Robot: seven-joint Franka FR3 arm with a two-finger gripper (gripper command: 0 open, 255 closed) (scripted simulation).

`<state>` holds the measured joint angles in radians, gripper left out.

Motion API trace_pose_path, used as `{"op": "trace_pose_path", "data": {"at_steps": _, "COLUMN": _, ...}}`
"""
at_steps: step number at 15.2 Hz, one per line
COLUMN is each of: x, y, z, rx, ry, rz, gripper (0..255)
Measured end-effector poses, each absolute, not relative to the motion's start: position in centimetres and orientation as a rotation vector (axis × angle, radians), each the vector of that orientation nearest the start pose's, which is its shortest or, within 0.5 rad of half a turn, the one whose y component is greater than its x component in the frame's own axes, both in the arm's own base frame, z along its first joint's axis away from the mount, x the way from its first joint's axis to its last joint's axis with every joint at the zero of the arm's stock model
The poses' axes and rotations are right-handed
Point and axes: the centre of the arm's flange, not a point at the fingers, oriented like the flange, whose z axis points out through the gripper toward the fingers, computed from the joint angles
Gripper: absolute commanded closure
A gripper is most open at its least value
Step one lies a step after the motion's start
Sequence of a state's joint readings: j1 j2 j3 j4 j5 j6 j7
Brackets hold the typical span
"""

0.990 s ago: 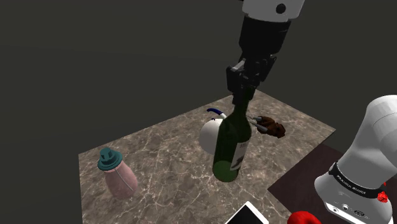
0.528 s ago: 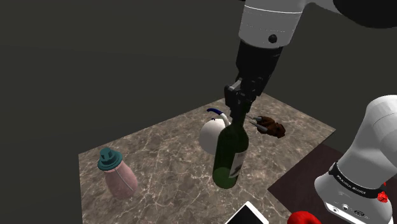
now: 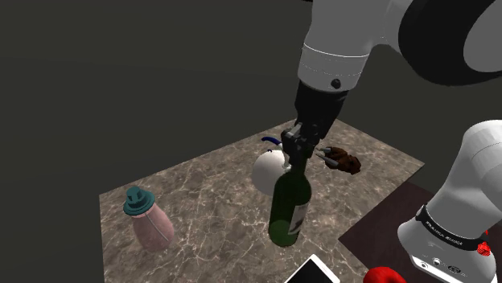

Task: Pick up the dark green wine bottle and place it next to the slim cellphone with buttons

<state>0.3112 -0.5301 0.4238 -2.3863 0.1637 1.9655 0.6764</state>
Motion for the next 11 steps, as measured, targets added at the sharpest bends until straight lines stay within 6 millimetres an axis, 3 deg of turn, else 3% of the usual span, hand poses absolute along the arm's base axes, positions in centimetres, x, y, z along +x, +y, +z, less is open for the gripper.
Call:
{"op": "trace_pose_path", "data": {"at_steps": 5, "x": 28.9, "y": 29.4, "z": 47.3, "rx": -3.134, "ry": 0.069, "rz": -0.147, "gripper": 255}}
{"op": "trace_pose_path", "data": {"at_steps": 11, "x": 28.8, "y": 29.4, "z": 46.9, "rx": -3.133, "ry": 0.069, "rz": -0.148, "gripper": 255}}
